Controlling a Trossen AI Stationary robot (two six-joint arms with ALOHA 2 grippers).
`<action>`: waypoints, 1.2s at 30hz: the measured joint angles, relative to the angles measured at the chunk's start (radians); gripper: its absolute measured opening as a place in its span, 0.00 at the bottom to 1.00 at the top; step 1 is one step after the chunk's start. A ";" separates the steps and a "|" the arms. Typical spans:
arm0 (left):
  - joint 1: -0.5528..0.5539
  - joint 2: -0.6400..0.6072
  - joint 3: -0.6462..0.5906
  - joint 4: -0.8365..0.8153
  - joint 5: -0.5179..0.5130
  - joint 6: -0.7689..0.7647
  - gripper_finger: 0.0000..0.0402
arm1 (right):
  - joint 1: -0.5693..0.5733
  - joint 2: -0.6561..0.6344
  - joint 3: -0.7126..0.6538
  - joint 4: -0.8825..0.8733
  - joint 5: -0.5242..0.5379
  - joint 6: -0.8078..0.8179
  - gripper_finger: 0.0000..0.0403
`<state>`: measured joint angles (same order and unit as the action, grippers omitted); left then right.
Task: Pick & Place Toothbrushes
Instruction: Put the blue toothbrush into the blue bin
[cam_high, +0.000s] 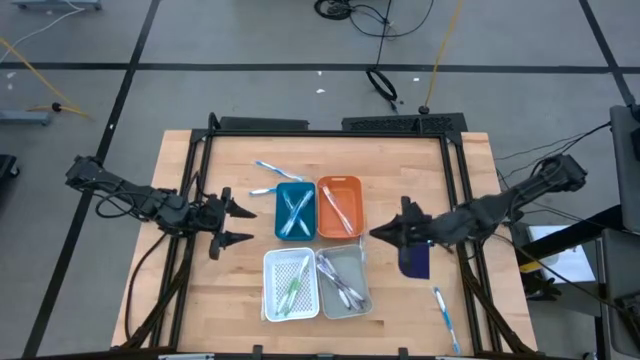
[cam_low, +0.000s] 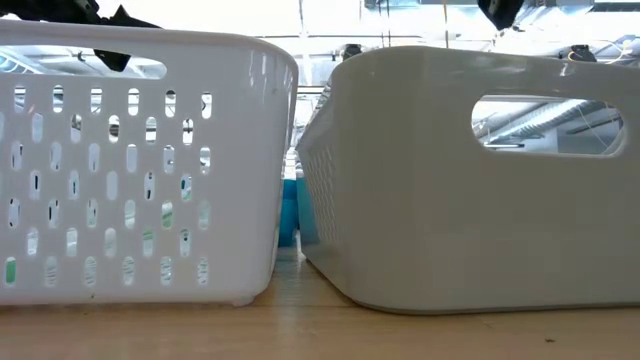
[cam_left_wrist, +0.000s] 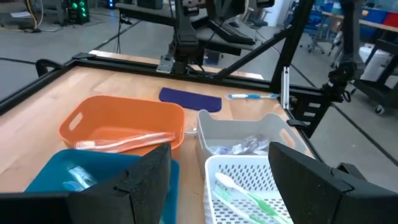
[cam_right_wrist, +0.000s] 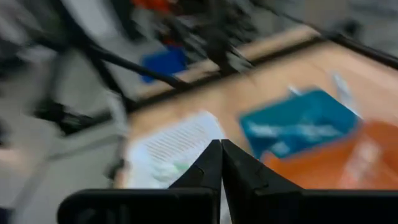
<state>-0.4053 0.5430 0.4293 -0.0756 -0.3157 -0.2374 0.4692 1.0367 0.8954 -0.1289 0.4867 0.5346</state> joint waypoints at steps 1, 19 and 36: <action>0.000 0.000 0.000 0.003 0.000 0.000 0.67 | -0.012 -0.031 -0.040 0.080 -0.040 -0.038 0.00; 0.108 0.037 0.010 0.036 0.010 -0.056 0.67 | -0.149 -0.439 -0.388 0.462 -0.253 -0.318 0.00; 0.532 0.422 0.429 -0.457 0.115 0.003 0.67 | -0.149 -0.650 -0.470 0.470 -0.256 -0.489 0.00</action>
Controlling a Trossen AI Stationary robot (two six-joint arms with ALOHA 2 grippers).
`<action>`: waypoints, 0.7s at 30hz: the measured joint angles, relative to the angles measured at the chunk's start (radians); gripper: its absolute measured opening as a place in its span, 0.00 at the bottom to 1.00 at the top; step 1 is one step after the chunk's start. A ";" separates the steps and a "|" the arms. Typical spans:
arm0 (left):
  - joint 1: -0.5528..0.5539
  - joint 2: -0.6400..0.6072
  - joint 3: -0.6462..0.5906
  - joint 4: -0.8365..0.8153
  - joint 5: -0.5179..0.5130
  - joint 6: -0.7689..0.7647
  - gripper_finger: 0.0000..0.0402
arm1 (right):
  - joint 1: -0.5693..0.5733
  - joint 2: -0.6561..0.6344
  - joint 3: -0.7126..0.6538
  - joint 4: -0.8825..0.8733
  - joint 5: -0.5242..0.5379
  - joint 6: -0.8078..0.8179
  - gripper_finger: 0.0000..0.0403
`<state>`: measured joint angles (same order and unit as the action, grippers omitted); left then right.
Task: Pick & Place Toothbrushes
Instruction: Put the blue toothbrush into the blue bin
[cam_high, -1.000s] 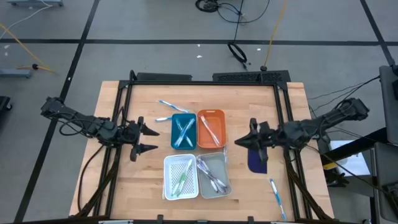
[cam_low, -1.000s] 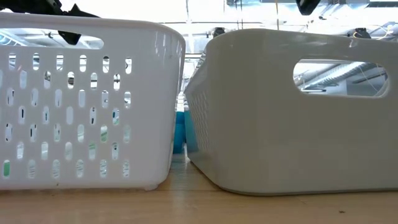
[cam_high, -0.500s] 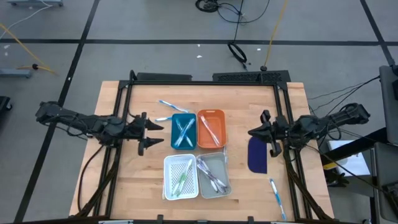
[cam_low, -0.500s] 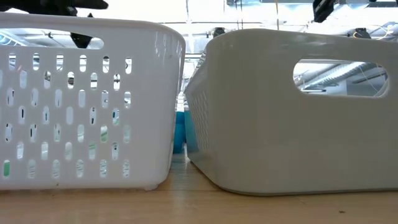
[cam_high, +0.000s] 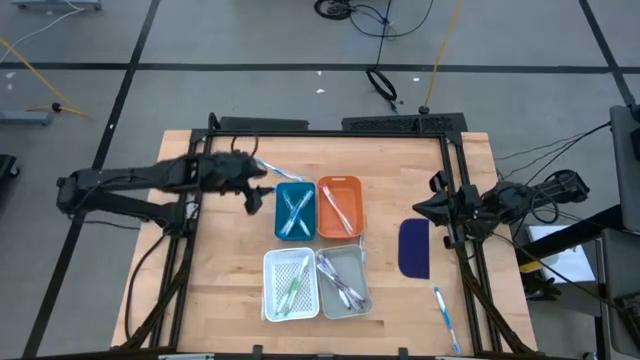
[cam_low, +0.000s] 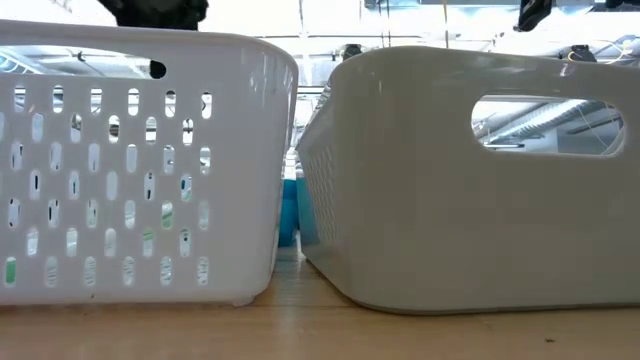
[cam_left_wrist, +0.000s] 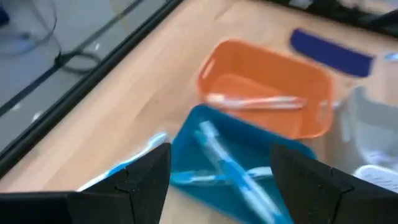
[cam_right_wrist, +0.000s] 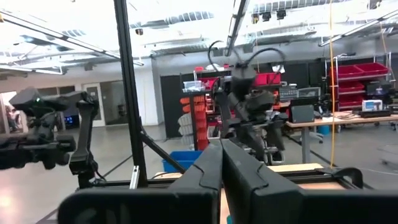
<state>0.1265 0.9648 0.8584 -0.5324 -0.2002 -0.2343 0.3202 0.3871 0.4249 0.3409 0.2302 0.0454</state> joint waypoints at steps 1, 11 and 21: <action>0.033 0.020 0.024 -0.029 0.021 0.010 0.67 | 0.000 -0.005 -0.005 -0.001 0.000 -0.005 0.00; 0.387 0.224 0.203 -0.236 0.205 0.054 0.67 | 0.000 -0.072 -0.110 0.035 0.000 -0.008 0.00; 0.592 0.404 0.351 -0.311 0.323 0.155 0.67 | 0.000 -0.214 -0.232 0.096 0.002 0.023 0.00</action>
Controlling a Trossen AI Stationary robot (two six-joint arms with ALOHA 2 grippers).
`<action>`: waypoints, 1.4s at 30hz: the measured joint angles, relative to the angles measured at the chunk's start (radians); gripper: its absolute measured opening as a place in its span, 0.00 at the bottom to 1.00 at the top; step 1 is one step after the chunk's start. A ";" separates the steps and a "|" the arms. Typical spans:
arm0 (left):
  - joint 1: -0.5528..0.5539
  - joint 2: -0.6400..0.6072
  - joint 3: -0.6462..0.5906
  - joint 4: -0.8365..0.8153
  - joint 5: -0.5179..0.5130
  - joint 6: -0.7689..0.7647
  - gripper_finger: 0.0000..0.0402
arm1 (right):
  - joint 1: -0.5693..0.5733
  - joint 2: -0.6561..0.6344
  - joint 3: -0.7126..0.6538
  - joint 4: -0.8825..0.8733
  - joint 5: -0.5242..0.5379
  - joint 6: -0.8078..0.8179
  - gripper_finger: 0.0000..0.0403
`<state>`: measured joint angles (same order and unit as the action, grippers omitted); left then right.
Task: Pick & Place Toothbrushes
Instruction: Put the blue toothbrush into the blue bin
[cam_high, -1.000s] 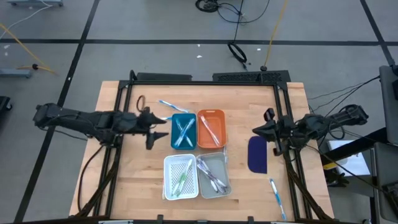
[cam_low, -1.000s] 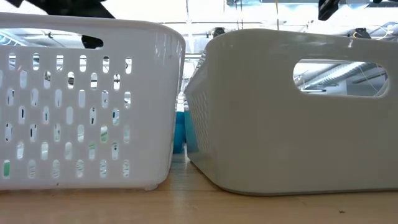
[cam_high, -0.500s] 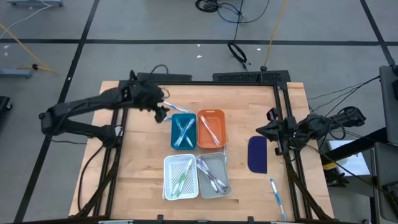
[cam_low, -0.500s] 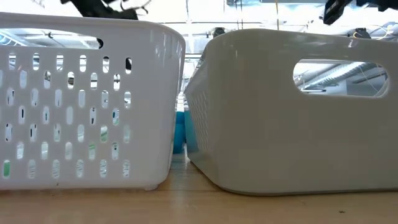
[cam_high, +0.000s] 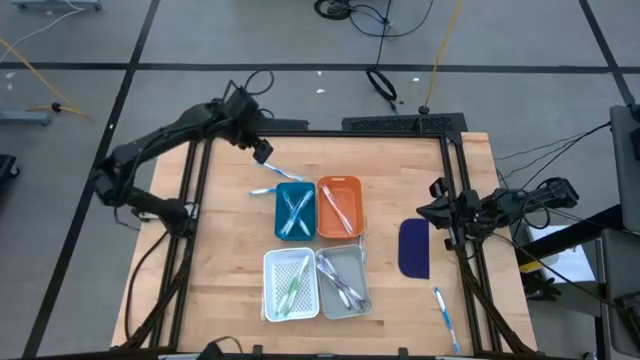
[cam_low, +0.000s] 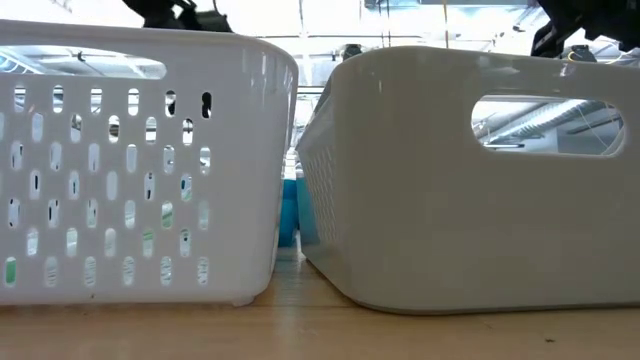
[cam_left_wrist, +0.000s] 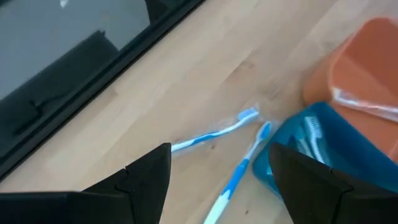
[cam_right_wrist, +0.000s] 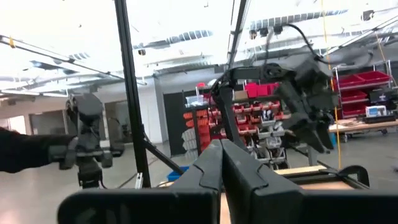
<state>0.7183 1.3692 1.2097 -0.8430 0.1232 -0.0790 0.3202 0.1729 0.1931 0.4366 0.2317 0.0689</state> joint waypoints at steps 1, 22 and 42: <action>0.011 0.024 0.014 -0.015 0.009 0.011 0.67 | 0.000 -0.011 -0.004 0.001 0.000 -0.003 0.00; -0.007 0.380 0.206 -0.270 -0.078 0.581 0.79 | 0.000 -0.052 -0.007 -0.037 0.002 0.011 0.00; -0.045 0.412 0.139 -0.220 -0.071 0.762 0.89 | 0.000 -0.051 -0.007 -0.037 0.002 0.043 0.00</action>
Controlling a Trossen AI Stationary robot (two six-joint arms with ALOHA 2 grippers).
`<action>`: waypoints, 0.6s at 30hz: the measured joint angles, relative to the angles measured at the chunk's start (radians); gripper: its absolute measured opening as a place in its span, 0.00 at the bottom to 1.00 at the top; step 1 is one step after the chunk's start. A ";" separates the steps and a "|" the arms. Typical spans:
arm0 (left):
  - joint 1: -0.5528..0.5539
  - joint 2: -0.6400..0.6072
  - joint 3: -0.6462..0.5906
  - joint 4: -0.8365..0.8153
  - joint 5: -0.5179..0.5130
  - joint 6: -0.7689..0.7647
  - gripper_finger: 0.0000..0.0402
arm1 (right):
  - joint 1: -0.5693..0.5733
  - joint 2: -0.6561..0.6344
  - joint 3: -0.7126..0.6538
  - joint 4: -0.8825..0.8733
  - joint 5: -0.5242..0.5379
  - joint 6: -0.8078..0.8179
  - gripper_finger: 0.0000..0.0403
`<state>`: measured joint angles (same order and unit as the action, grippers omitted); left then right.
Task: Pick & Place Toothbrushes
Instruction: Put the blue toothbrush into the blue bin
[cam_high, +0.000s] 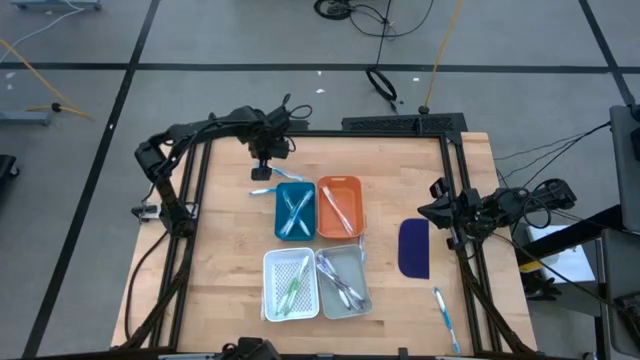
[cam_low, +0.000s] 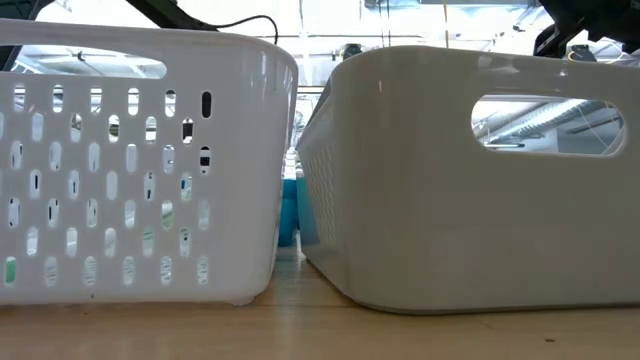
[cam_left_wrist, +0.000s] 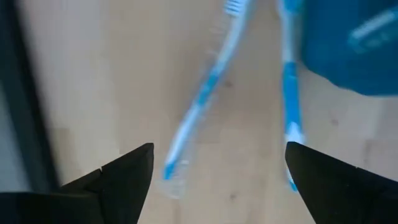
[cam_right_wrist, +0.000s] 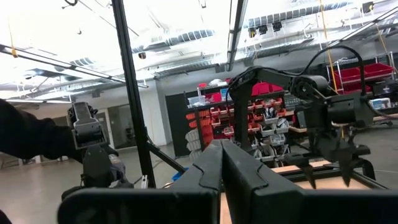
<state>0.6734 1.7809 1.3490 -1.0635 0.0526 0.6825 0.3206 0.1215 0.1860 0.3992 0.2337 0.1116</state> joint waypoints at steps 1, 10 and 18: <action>0.002 0.000 -0.009 -0.001 0.007 0.016 0.88 | 0.000 0.000 0.000 0.000 0.000 0.000 0.00; 0.041 0.000 -0.030 0.101 -0.005 0.096 0.80 | 0.000 0.000 0.000 0.000 0.000 0.007 0.00; 0.046 0.099 -0.030 0.073 0.024 0.083 0.74 | 0.000 0.000 0.000 0.000 0.001 0.034 0.00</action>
<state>0.7197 1.8794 1.3190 -0.9904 0.0764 0.7658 0.3203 0.1219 0.1860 0.3992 0.2343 0.1452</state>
